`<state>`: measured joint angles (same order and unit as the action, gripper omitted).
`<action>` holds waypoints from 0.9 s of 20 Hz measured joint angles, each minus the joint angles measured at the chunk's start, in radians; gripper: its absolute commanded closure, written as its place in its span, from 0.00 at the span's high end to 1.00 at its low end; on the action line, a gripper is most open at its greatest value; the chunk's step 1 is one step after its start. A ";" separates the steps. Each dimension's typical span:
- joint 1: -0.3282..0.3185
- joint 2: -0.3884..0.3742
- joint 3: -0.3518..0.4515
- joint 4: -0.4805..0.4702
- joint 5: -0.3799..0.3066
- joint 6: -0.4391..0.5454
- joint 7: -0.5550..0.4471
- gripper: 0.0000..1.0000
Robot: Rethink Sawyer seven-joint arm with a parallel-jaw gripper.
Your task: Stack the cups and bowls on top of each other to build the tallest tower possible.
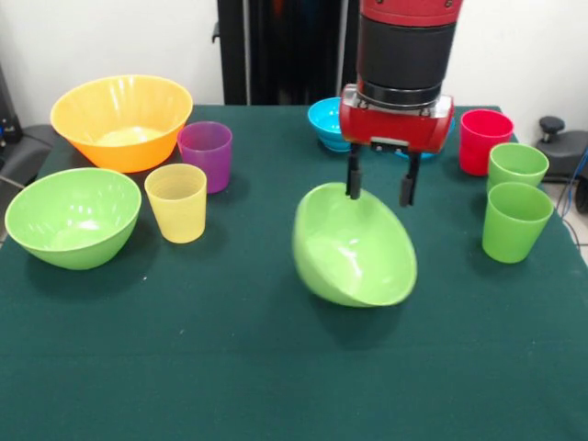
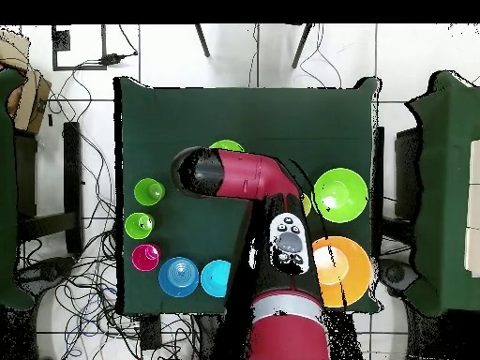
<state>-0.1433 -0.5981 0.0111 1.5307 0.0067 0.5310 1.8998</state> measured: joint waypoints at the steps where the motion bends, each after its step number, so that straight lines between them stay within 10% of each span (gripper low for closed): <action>1: -0.004 0.000 0.003 0.002 -0.003 0.000 0.000 1.00; 18: -0.029 -0.069 0.042 0.101 -0.019 0.000 0.000 1.00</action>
<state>-0.1728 -0.6673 0.0535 1.6314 -0.0126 0.5310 1.8998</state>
